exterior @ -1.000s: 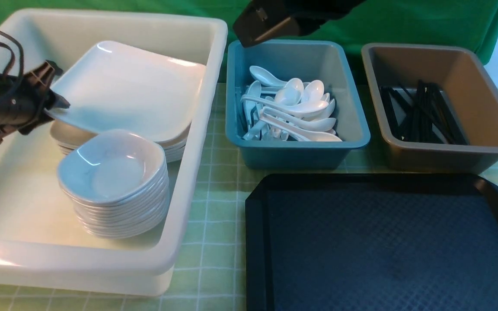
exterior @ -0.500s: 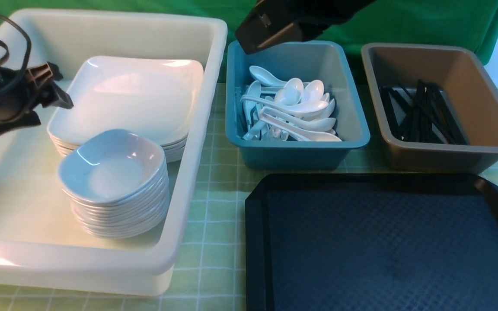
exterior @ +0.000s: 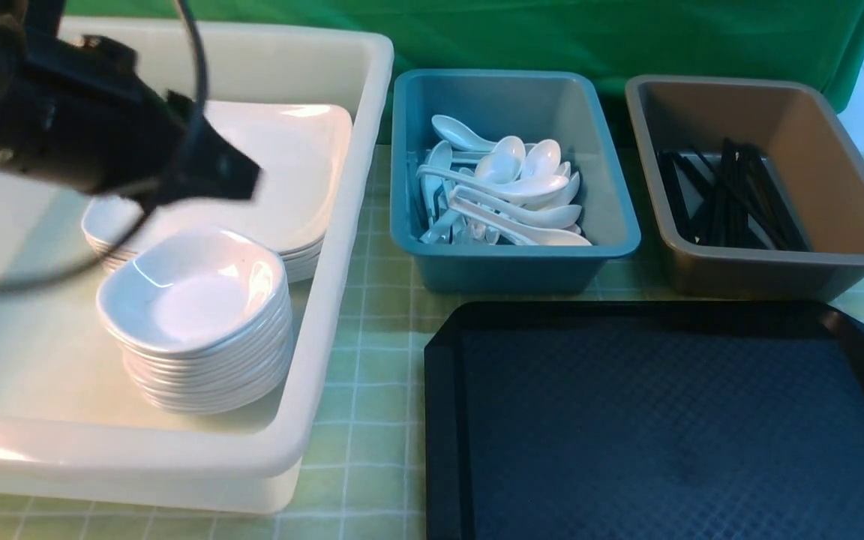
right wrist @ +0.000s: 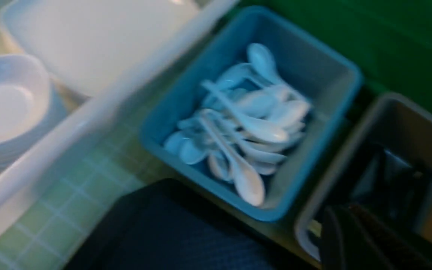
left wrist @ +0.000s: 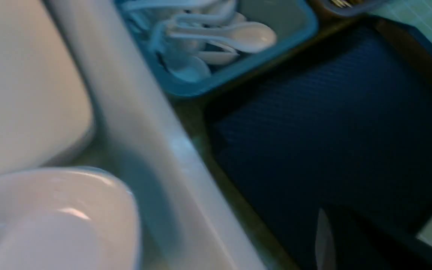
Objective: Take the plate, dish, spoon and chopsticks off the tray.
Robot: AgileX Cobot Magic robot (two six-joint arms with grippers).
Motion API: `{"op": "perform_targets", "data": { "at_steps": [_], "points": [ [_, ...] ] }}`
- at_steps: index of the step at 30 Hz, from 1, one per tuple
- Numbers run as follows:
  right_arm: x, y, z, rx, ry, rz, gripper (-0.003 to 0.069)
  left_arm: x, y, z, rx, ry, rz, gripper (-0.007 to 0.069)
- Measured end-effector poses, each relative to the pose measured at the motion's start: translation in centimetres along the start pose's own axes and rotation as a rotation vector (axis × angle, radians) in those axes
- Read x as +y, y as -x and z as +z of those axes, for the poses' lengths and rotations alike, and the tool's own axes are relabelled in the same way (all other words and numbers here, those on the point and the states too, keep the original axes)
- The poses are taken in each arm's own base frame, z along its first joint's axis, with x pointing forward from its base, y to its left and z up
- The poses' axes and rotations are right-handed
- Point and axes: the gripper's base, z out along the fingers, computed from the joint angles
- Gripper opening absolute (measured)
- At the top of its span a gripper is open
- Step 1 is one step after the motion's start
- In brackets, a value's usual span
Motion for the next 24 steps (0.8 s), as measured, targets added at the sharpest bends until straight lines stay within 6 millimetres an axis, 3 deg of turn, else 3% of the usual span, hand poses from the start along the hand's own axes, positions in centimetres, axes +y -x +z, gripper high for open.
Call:
{"op": "perform_targets", "data": {
  "at_steps": [1, 2, 3, 5, 9, 11, 15, 21, 24],
  "points": [
    [-0.3, -0.8, -1.4, -0.018, -0.019, 0.018, 0.0008, -1.5, -0.4, -1.0, -0.002, -0.021, 0.017, -0.002],
    [-0.4, -1.3, -1.6, -0.016, -0.024, 0.021, 0.0008, -1.8, -0.6, -1.1, 0.001, -0.026, 0.026, -0.002],
    [-0.7, -3.0, -3.4, -0.074, -0.035, 0.043, 0.0008, -3.5, -1.6, -2.5, -0.029, -0.038, 0.058, -0.002],
    [-0.8, -4.0, -4.6, -0.124, -0.035, 0.055, 0.0008, -4.2, -2.3, -3.4, -0.056, -0.041, 0.069, -0.002],
    [-0.6, -10.2, -7.3, -0.421, -0.005, 0.076, 0.0008, -5.7, -6.4, -6.3, -0.23, -0.013, 0.035, -0.002],
    [-0.3, -13.6, -7.8, -0.562, 0.015, 0.07, 0.0009, -5.9, -8.9, -7.6, -0.344, 0.018, 0.027, -0.002],
    [0.6, -20.4, -7.3, -0.751, 0.053, 0.052, 0.001, -5.7, -14.1, -8.0, -0.503, 0.061, -0.009, -0.002],
    [1.4, -26.5, -7.2, -1.005, 0.09, 0.037, 0.0057, -5.2, -18.7, -7.4, -0.668, 0.093, -0.048, -0.0018],
    [1.4, -27.5, -7.5, -1.06, 0.094, 0.037, 0.0099, -4.9, -19.4, -7.3, -0.741, 0.113, -0.052, -0.0018]
  ]
}}
